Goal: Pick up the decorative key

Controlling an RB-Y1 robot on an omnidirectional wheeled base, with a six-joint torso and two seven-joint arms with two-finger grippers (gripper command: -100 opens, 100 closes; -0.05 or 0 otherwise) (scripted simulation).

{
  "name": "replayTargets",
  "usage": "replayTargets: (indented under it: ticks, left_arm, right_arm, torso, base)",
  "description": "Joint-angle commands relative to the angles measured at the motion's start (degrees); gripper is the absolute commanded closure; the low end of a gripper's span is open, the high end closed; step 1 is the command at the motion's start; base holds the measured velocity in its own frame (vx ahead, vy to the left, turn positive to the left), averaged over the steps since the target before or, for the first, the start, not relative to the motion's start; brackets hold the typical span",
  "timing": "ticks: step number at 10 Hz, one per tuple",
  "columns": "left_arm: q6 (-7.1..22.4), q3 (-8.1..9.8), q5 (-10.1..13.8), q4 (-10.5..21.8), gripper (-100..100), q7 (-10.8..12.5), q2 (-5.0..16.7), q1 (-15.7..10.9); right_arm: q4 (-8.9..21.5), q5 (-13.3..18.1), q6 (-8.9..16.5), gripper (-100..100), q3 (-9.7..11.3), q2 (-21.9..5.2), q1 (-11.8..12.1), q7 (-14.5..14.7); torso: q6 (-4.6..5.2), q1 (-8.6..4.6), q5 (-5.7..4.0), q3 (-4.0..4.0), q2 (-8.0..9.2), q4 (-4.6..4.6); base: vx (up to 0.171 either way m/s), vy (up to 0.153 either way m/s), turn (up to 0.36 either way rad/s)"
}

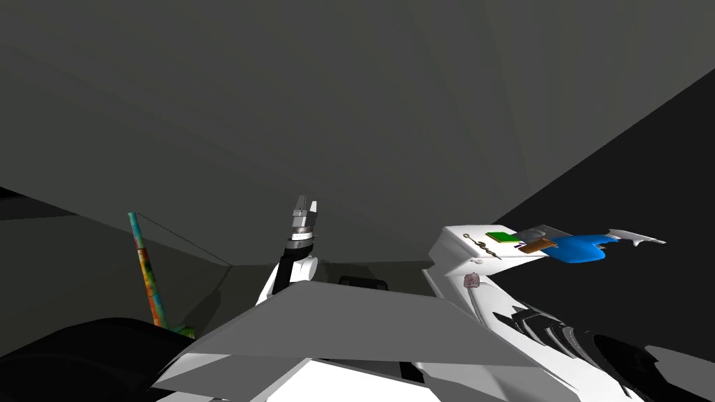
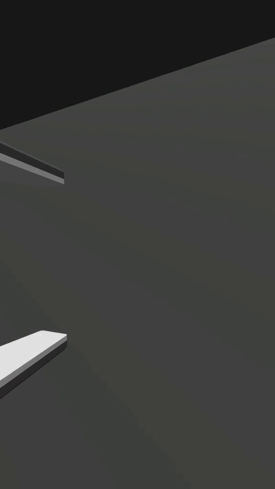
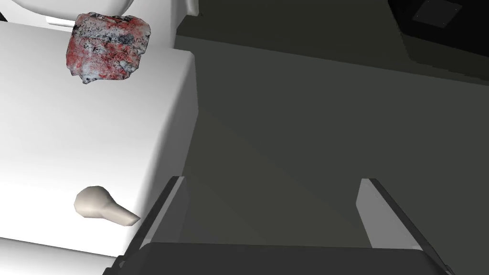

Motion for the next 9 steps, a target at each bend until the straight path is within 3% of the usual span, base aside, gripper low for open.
replayTargets:
  ticks: [1,2,6,7,9]
  left_arm:
    - [0.0,0.00,0.0,0.0,0,0.0,0.0,0.0]
    - [0.0,0.00,0.0,0.0,0,0.0,0.0,0.0]
    - [0.0,0.00,0.0,0.0,0,0.0,0.0,0.0]
    - [0.0,0.00,0.0,0.0,0,0.0,0.0,0.0]
    - [0.0,0.00,0.0,0.0,0,0.0,0.0,0.0]
  right_arm:
    - [2.2,0.2,0.4,-100,1.6,-2.8,0.5,-0.7]
    - [4.2,0.4,0.2,-100,3.1,-4.5,0.4,-1.0]
    - [9.1,0.7,0.0,-100,5.5,-7.3,0.1,-1.8]
    - [7.3,0.7,0.0,-100,5.5,-7.3,0.1,-1.8]
    - [9.1,0.7,0.0,-100,5.5,-7.3,0.1,-1.8]
  torso:
    - [0.00,0.00,0.00,0.00,0.00,0.00]
    - [-0.02,-0.01,0.02,-0.03,-0.06,-0.01]
    - [0.00,-0.06,-0.04,-0.08,-0.14,-0.03]
    - [-0.01,-0.05,-0.01,-0.09,-0.16,-0.03]
    - [0.02,0.02,-0.02,-0.02,-0.02,-0.01]
  base:
    - [0.061,-0.011,0.156]
    - [0.093,-0.028,0.175]
    - [0.074,-0.028,0.098]
    - [0.068,-0.026,0.073]
    - [0.015,0.000,-0.002]
